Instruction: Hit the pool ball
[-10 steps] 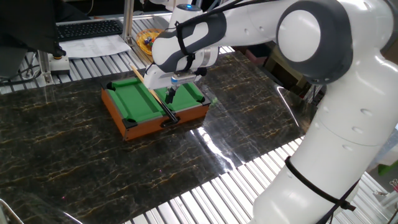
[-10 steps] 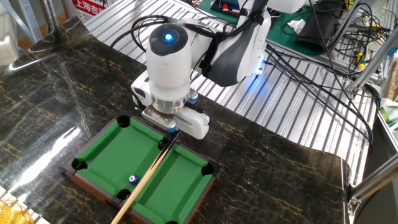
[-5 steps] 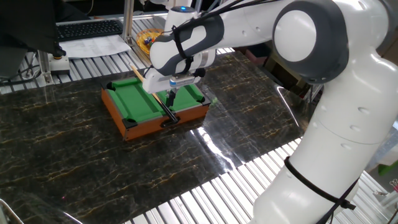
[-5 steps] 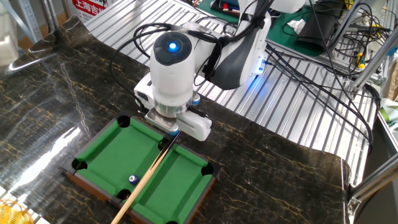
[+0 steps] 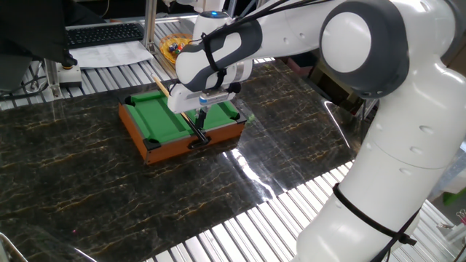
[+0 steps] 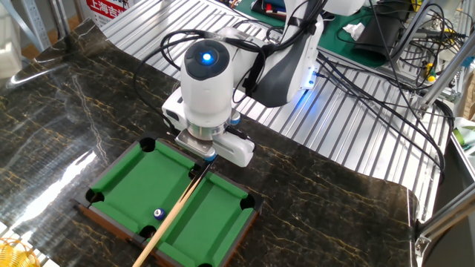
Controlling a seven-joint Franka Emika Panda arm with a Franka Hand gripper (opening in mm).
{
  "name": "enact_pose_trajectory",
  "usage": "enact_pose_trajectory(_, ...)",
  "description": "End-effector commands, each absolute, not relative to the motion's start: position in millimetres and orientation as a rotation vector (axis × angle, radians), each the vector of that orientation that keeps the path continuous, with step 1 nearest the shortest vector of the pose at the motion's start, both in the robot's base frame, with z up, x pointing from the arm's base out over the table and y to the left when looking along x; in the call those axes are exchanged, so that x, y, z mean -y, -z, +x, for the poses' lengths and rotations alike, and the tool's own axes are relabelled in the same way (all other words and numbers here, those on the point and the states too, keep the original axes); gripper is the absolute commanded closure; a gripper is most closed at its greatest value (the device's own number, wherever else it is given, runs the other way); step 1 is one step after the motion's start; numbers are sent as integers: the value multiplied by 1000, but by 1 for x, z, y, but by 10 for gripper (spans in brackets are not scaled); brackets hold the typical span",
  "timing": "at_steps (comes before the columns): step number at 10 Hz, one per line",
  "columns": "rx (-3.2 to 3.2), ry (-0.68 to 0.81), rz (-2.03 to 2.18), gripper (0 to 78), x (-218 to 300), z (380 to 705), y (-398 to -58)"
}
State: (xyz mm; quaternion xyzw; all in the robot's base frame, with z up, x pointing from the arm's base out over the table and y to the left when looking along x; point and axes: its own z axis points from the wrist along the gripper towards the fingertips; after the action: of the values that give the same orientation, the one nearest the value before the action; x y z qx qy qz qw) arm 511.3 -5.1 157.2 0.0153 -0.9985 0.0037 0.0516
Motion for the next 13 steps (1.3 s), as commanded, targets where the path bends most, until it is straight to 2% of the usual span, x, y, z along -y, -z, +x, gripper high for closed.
enact_pose_trajectory(1,3046,-15,57,776,5,512,-158)
enact_pose_trajectory(13,3046,-17,73,776,5,509,-151)
